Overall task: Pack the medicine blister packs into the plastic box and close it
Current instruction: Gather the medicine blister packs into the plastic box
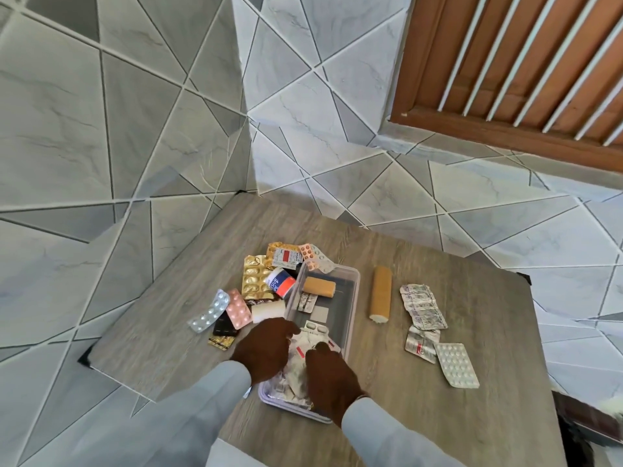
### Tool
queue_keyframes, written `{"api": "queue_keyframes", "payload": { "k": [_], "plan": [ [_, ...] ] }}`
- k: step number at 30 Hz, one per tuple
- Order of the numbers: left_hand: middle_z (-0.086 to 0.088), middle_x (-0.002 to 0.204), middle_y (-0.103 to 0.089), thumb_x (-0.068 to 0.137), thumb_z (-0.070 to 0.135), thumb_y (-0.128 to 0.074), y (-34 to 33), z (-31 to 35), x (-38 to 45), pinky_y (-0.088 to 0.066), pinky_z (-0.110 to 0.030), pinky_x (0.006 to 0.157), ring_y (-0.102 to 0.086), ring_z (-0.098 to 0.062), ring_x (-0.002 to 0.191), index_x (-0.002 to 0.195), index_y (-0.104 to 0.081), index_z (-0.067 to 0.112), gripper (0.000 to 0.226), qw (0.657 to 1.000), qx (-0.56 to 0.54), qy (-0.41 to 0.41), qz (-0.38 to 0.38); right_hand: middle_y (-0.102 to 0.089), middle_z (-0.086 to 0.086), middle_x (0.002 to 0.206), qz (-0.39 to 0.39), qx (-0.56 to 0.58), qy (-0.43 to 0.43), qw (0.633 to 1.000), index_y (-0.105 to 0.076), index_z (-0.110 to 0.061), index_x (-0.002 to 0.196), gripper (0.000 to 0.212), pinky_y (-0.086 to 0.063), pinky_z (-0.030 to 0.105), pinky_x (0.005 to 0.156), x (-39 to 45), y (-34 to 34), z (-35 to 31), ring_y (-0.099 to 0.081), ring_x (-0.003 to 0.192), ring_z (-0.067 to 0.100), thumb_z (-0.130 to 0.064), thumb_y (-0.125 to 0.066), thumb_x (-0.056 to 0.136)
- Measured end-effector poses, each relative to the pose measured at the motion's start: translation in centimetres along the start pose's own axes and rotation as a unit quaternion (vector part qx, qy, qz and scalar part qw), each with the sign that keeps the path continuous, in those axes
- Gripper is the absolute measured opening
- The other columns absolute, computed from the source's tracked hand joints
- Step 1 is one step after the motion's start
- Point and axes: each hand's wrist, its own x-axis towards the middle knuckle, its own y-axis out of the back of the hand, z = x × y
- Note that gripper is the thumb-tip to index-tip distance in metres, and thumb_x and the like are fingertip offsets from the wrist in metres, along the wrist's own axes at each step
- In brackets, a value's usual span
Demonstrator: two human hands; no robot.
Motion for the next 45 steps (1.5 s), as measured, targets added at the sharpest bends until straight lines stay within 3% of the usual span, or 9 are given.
{"api": "queue_keyframes", "payload": {
  "k": [5,12,16,19,24,29,34,40,45],
  "plan": [
    [0.007,0.133,-0.055,0.089,0.001,-0.047,0.4,0.2,0.8,-0.043,-0.028,0.104,-0.051,-0.015,0.123,0.124,-0.055,0.032,0.047,1.0,-0.001,-0.004,0.024,-0.046,0.019,0.134,-0.038,-0.065,0.032,0.997,-0.048,-0.007,0.128,0.037,-0.04,0.043,0.103,0.0,1.8,0.0,-0.045,0.121,0.038,-0.019,-0.045,0.093],
    [0.005,0.11,-0.063,0.086,0.012,-0.058,3.5,-3.7,1.5,-0.045,-0.033,0.098,-0.057,-0.018,0.105,0.114,-0.06,0.029,0.033,0.986,-0.046,0.046,0.151,-0.041,0.008,0.145,0.041,0.016,0.053,0.998,-0.035,-0.015,0.141,0.047,-0.029,0.037,0.111,3.0,5.4,0.3,-0.038,0.132,0.028,-0.029,-0.041,0.097],
    [0.003,0.118,-0.064,0.081,0.034,-0.066,4.7,-5.9,2.9,-0.042,-0.034,0.098,-0.054,-0.021,0.114,0.121,-0.058,0.03,0.042,0.988,0.037,0.084,0.125,-0.051,0.002,0.138,0.105,0.04,0.037,0.993,-0.043,-0.021,0.136,0.043,-0.038,0.036,0.107,6.2,6.9,-1.3,-0.047,0.126,0.023,-0.033,-0.048,0.095],
    [0.003,0.121,-0.06,0.076,0.046,-0.066,4.7,-6.6,4.5,-0.041,-0.036,0.1,-0.052,-0.021,0.114,0.123,-0.056,0.036,0.05,0.989,0.102,0.036,0.104,-0.053,0.005,0.134,0.114,0.006,0.03,0.993,-0.042,-0.02,0.135,0.046,-0.041,0.039,0.104,8.9,7.7,-3.1,-0.048,0.123,0.026,-0.034,-0.052,0.092],
    [-0.003,0.119,-0.058,0.075,0.042,-0.058,3.1,-8.4,7.7,-0.044,-0.042,0.093,-0.052,-0.029,0.109,0.123,-0.054,0.029,0.051,0.975,0.208,-0.075,0.012,-0.053,0.015,0.134,0.113,-0.08,0.014,0.99,-0.037,-0.018,0.14,0.053,-0.043,0.046,0.1,14.5,6.9,-6.4,-0.048,0.122,0.037,-0.024,-0.053,0.09],
    [0.003,0.074,-0.068,0.045,0.032,-0.079,3.2,-9.7,9.4,-0.053,-0.037,0.062,-0.063,-0.021,0.07,0.081,-0.068,0.027,0.038,0.942,0.286,-0.174,0.006,-0.044,0.022,0.142,0.067,-0.156,-0.05,0.984,-0.032,-0.014,0.14,0.049,-0.039,0.048,0.103,17.8,5.1,-8.2,-0.04,0.128,0.041,-0.021,-0.046,0.094],
    [-0.002,0.117,-0.058,0.079,0.039,-0.048,4.8,-11.0,10.1,-0.036,-0.036,0.096,-0.052,-0.024,0.111,0.121,-0.053,0.024,0.045,0.968,0.183,-0.166,-0.046,-0.046,0.022,0.138,0.068,-0.181,-0.074,0.978,-0.038,-0.016,0.136,0.047,-0.037,0.047,0.102,18.9,4.9,-9.0,-0.04,0.126,0.04,-0.025,-0.052,0.092],
    [0.002,0.125,-0.05,0.072,0.056,-0.037,7.2,-12.4,10.1,-0.036,-0.03,0.099,-0.046,-0.018,0.118,0.134,-0.042,0.029,0.068,0.98,0.096,-0.166,-0.055,-0.05,0.013,0.132,0.136,-0.055,-0.083,0.986,-0.031,-0.027,0.138,0.068,-0.04,0.044,0.099,18.1,7.1,-9.3,-0.045,0.12,0.033,-0.042,-0.061,0.079],
    [0.009,0.137,-0.043,0.078,0.05,-0.051,8.4,-11.5,9.6,-0.035,-0.029,0.102,-0.039,-0.013,0.125,0.141,-0.032,0.035,0.067,0.988,0.028,-0.139,-0.052,-0.061,-0.001,0.108,0.249,0.103,-0.13,0.954,-0.039,-0.034,0.125,0.065,-0.052,0.041,0.084,14.2,9.5,-6.3,-0.055,0.1,0.022,-0.057,-0.058,0.068]
  ]
}}
